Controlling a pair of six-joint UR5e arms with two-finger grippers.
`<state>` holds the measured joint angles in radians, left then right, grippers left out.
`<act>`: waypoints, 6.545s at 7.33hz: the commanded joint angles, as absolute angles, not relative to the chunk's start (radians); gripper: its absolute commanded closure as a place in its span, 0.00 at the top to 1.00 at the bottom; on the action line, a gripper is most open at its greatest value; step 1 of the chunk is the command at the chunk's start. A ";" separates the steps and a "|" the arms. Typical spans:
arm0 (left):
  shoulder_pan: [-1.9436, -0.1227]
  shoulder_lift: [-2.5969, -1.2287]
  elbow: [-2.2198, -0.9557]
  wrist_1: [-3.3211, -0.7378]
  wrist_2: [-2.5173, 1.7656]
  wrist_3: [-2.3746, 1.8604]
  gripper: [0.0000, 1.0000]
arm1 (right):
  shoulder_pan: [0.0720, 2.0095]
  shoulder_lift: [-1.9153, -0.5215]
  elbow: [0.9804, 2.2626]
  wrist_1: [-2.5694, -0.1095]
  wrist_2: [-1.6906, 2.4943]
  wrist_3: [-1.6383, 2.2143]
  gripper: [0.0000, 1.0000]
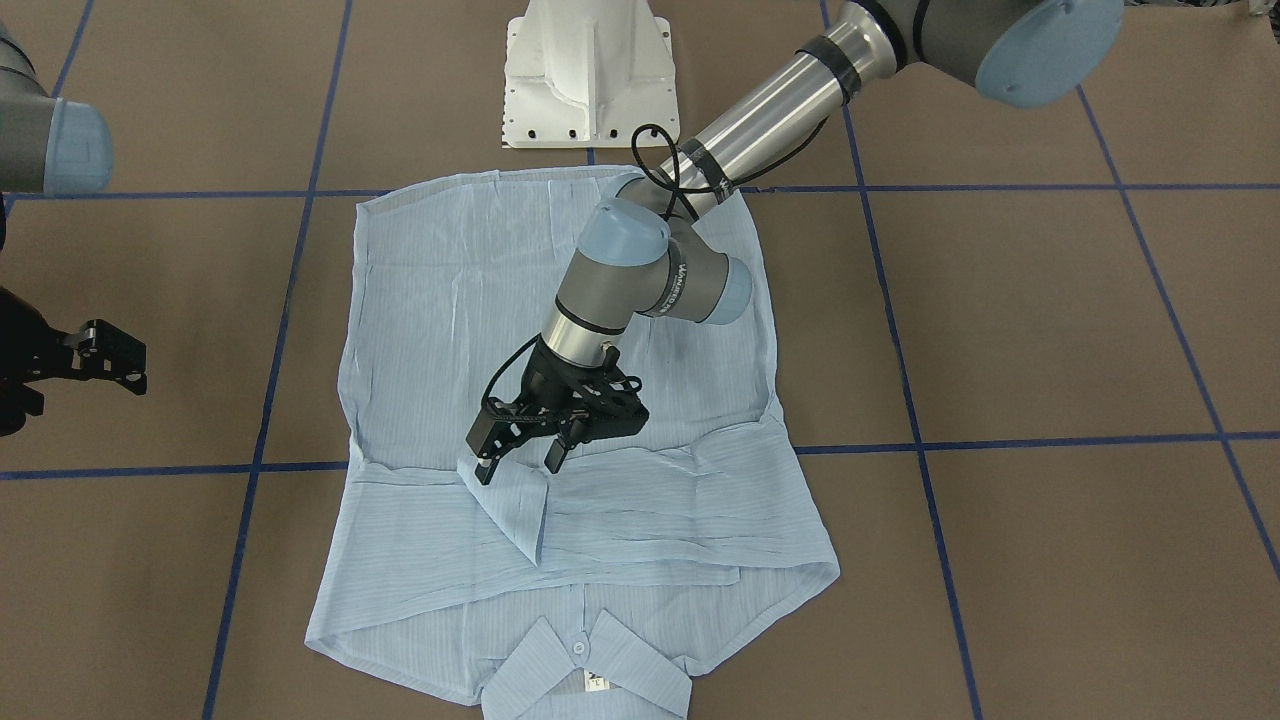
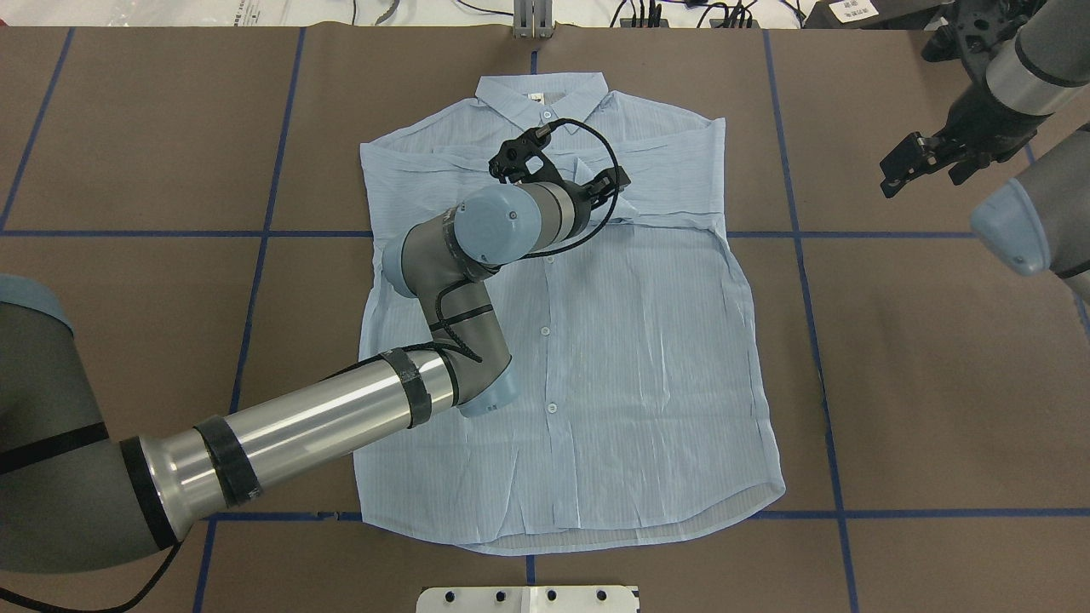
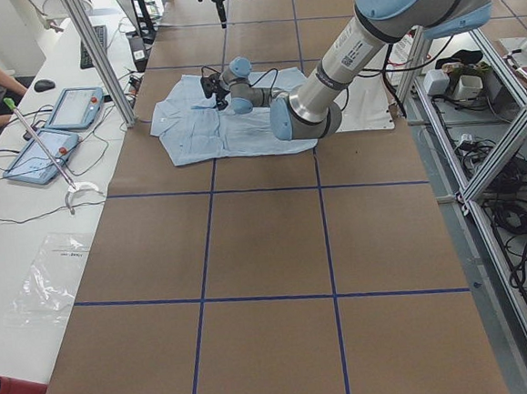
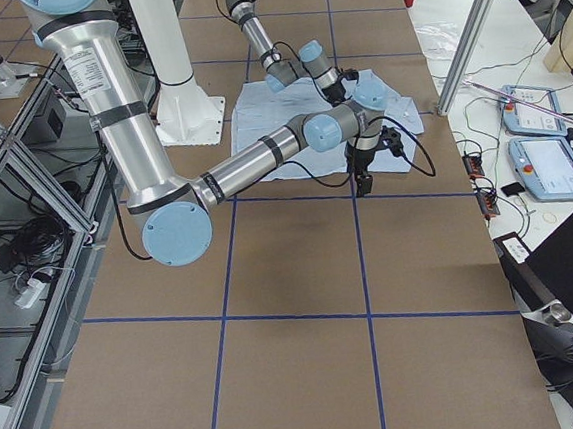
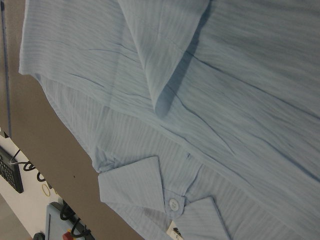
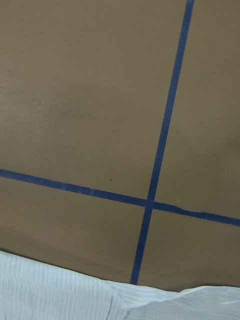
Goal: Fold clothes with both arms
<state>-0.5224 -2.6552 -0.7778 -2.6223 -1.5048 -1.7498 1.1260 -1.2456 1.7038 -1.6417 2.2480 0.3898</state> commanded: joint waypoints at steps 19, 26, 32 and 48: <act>-0.552 -2.632 -1.005 -2.537 -1.665 -1.610 1.00 | 1.105 -1.281 1.837 -1.643 2.269 0.500 1.00; -0.667 -2.130 -1.869 -1.942 -1.824 -1.219 1.00 | 0.864 -1.079 1.680 -1.433 2.054 0.684 1.00; -0.756 -1.973 -2.063 -1.828 -1.828 -0.973 1.00 | 0.804 -0.743 1.238 -1.315 1.961 0.712 1.00; -0.756 -1.977 -2.033 -1.835 -1.827 -0.966 1.00 | 0.733 -0.627 1.019 -1.319 1.787 0.644 1.00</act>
